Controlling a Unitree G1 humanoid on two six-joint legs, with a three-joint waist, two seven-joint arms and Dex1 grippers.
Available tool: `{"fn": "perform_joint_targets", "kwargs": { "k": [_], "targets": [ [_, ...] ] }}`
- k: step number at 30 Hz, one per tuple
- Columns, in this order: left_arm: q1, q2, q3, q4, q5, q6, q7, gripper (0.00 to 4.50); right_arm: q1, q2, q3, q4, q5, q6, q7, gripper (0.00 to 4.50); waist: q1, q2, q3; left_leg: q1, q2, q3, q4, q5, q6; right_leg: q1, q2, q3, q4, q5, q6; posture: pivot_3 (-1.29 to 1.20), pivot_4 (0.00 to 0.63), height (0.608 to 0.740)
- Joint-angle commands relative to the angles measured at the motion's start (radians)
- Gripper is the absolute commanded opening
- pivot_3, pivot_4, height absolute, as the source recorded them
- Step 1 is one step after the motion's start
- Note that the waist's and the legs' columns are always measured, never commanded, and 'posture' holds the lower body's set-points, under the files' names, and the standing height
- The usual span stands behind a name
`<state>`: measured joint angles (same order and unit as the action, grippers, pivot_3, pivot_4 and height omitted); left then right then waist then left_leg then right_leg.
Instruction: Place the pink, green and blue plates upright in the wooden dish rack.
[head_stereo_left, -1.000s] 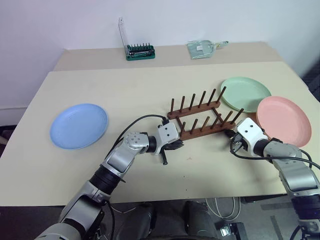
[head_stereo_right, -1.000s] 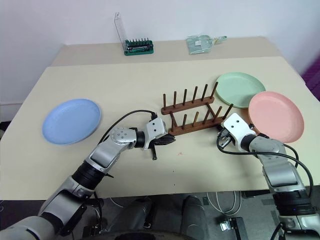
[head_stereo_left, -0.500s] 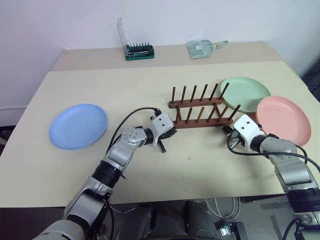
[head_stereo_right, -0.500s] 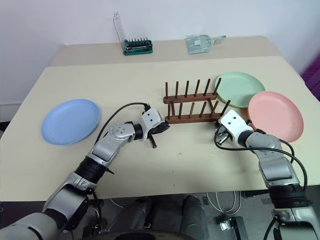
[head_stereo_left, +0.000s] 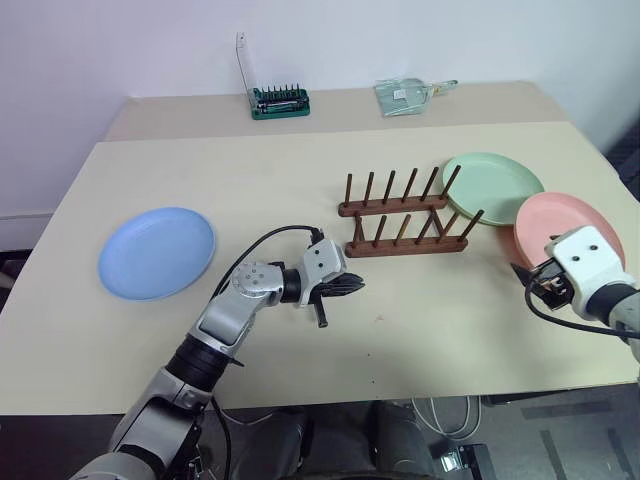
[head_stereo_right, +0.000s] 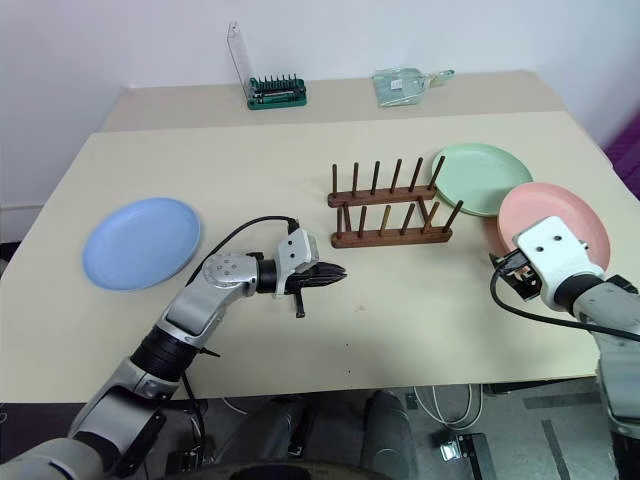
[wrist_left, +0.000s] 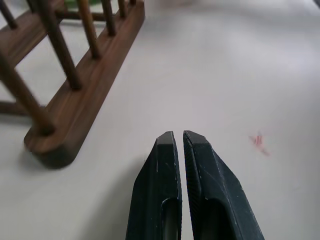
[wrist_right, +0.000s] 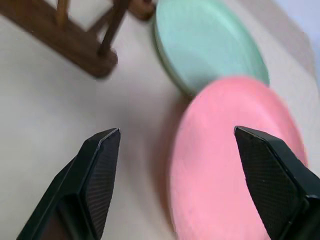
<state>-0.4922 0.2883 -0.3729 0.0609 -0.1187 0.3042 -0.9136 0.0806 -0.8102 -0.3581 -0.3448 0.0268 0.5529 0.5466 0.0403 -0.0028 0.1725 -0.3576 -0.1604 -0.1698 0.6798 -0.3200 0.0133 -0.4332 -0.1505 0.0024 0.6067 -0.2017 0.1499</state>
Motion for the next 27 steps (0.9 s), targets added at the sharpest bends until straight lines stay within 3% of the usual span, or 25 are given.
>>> {"fn": "perform_joint_targets", "kwargs": {
  "k": [1,4,9,10,14,19,24,27],
  "targets": [
    [-0.029,-0.016,0.013,-0.019,-0.016,0.003,-0.002,0.24,-0.052,0.022,0.043,0.101,-0.049,-0.030,-0.065,3.71,0.001,0.000,0.000,0.000,0.000,0.000,0.000,0.001,-0.002,0.000,0.000,0.000,0.000,0.000,0.000,0.00,0.150,0.738],
    [-0.021,-0.015,0.014,-0.035,-0.013,0.008,0.001,0.24,-0.087,0.031,0.078,0.195,-0.086,-0.075,-0.111,2.93,-0.001,0.001,0.000,0.000,0.000,0.000,0.000,0.002,-0.004,0.000,0.000,0.000,-0.001,0.000,0.000,0.00,0.150,0.738],
    [0.018,0.008,0.022,-0.082,-0.019,0.026,0.008,0.24,-0.092,0.014,0.081,0.216,-0.104,-0.118,-0.119,0.36,0.000,0.001,0.000,0.000,0.000,0.000,-0.001,0.002,-0.004,-0.001,0.000,0.000,-0.002,0.000,0.000,0.00,0.150,0.738],
    [0.025,0.011,0.022,-0.090,-0.021,0.030,0.008,0.24,-0.088,0.006,0.076,0.210,-0.111,-0.124,-0.122,0.03,0.000,0.001,0.000,0.000,0.000,0.000,-0.002,0.002,-0.004,-0.001,0.000,0.000,-0.002,0.000,0.000,0.00,0.150,0.738],
    [0.037,0.016,0.023,-0.102,-0.021,0.035,0.011,0.24,-0.062,-0.061,0.018,0.132,-0.107,-0.149,-0.072,0.03,0.003,0.003,0.001,-0.001,0.000,0.000,-0.002,0.002,-0.004,0.000,0.000,0.000,-0.003,0.000,0.000,0.00,0.150,0.738],
    [0.032,0.014,0.027,-0.097,-0.022,0.038,0.013,0.24,-0.121,-0.127,-0.113,0.028,0.050,-0.156,0.069,0.03,-0.003,0.007,0.001,-0.001,0.000,0.001,-0.002,0.002,-0.004,0.000,0.001,0.000,-0.007,0.001,0.001,0.00,0.150,0.738],
    [0.026,0.008,0.026,-0.082,-0.024,0.030,0.010,0.24,-0.448,-0.035,-0.253,-0.076,0.726,0.200,0.151,0.03,-0.001,0.008,0.004,-0.001,0.002,0.001,-0.002,0.002,-0.003,0.001,0.002,0.000,-0.009,0.002,0.001,0.00,0.150,0.738],
    [0.018,0.004,0.026,-0.077,-0.026,0.031,0.009,0.24,-0.563,0.007,-0.271,-0.035,0.957,0.319,0.114,0.03,0.004,0.005,0.006,-0.001,0.003,-0.001,-0.002,0.002,-0.003,0.003,0.002,-0.001,-0.011,0.003,0.000,0.00,0.150,0.738]
  ]
}}
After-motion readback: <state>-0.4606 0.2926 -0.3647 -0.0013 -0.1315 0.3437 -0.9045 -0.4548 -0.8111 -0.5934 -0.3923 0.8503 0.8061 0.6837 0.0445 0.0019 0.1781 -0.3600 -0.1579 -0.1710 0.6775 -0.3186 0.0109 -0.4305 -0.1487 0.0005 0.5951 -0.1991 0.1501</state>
